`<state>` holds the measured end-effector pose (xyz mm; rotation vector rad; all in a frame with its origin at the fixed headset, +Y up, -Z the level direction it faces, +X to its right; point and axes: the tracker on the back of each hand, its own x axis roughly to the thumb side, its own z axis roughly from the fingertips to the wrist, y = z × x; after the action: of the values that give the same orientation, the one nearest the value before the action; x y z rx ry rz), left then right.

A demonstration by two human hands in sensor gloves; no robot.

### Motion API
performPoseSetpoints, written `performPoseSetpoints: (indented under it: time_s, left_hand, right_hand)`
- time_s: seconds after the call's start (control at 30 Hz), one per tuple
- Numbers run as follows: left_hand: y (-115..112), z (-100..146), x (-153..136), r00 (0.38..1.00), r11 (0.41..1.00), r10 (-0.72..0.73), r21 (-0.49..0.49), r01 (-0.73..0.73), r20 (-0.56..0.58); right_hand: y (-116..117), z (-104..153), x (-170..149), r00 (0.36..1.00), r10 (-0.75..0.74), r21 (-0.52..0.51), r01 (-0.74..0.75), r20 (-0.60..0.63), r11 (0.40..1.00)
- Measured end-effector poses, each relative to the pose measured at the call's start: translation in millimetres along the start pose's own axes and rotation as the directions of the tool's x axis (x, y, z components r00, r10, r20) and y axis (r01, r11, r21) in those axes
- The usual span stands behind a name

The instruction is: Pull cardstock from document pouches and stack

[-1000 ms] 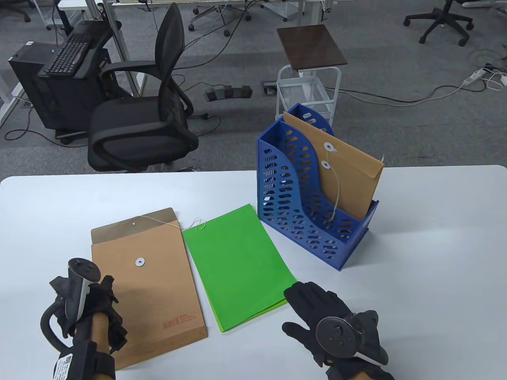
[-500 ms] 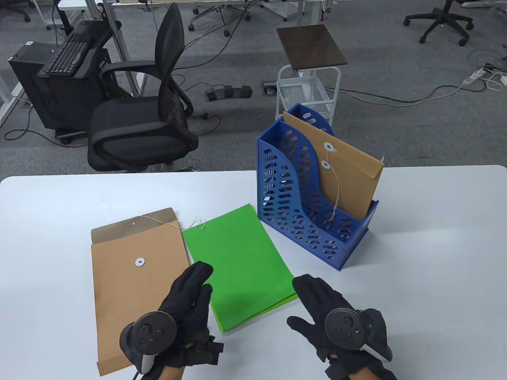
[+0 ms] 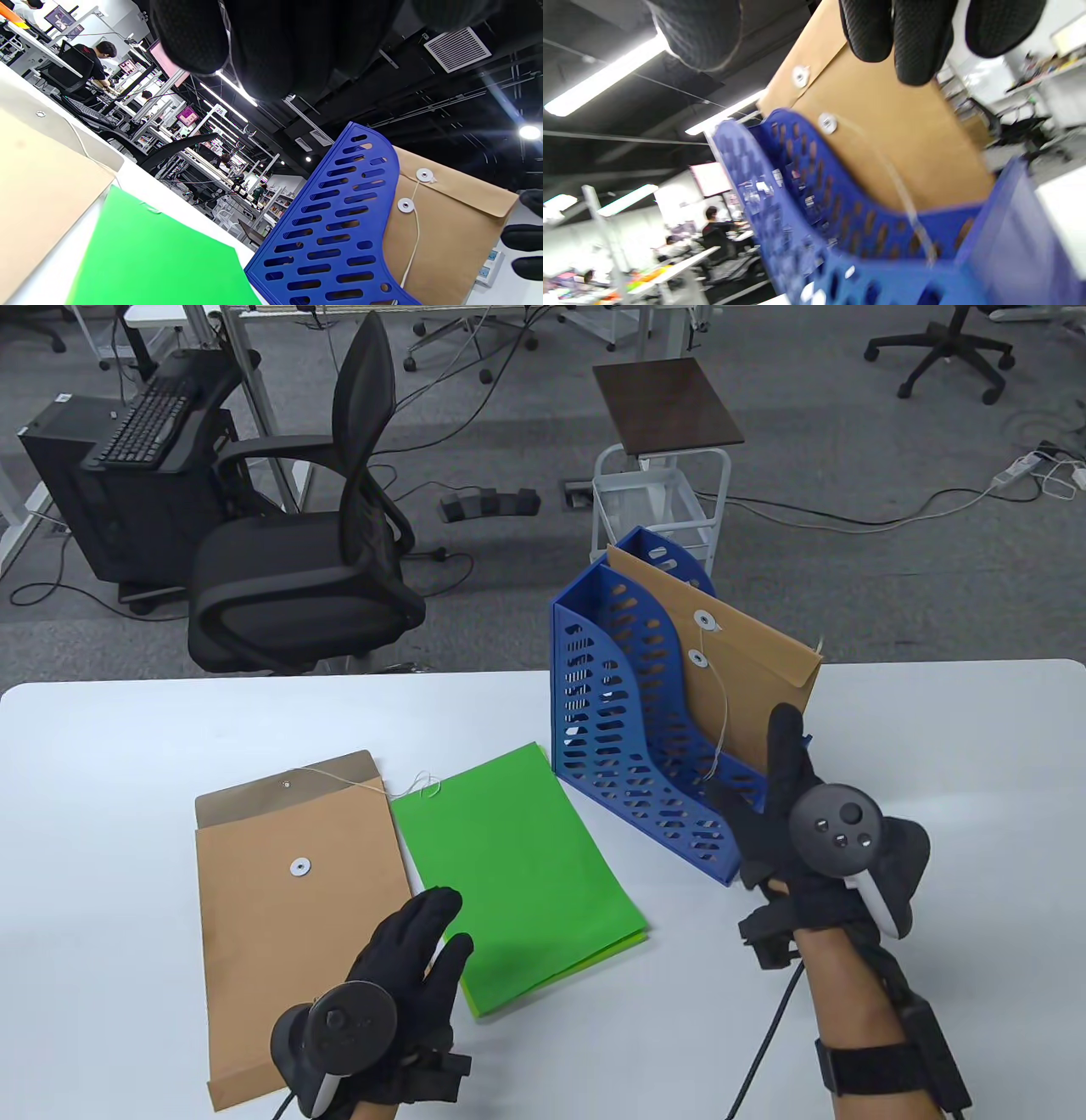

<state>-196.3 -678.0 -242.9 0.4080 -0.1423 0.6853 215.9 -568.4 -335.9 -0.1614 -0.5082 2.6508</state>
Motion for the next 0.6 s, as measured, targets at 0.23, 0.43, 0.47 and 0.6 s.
performPoseSetpoints:
  time_s: [0.23, 0.43, 0.47, 0.6]
  left_hand:
    - [1.6, 0.8, 4.8, 1.0, 1.0, -0.012, 0.009, 0.012, 0.012]
    - [3.4, 2.5, 2.4, 1.0, 1.0, -0.015, 0.017, 0.016, -0.024]
    - [3.4, 2.3, 1.8, 0.999, 1.0, -0.016, 0.016, 0.016, -0.028]
    - [2.3, 1.6, 0.0, 0.999, 1.0, -0.022, 0.009, 0.023, -0.041]
  right_hand:
    - [-21.6, -33.3, -3.2, 0.993, 0.106, -0.055, -0.109, -0.061, 0.993]
    - [-18.0, -39.7, -5.8, 0.99, 0.13, -0.042, -0.133, -0.054, 0.99]
    - [-18.8, -37.1, -4.2, 0.992, 0.118, -0.075, -0.121, -0.041, 0.99]
    - [-23.4, -26.3, 3.3, 0.986, 0.168, -0.154, -0.165, 0.007, 0.974]
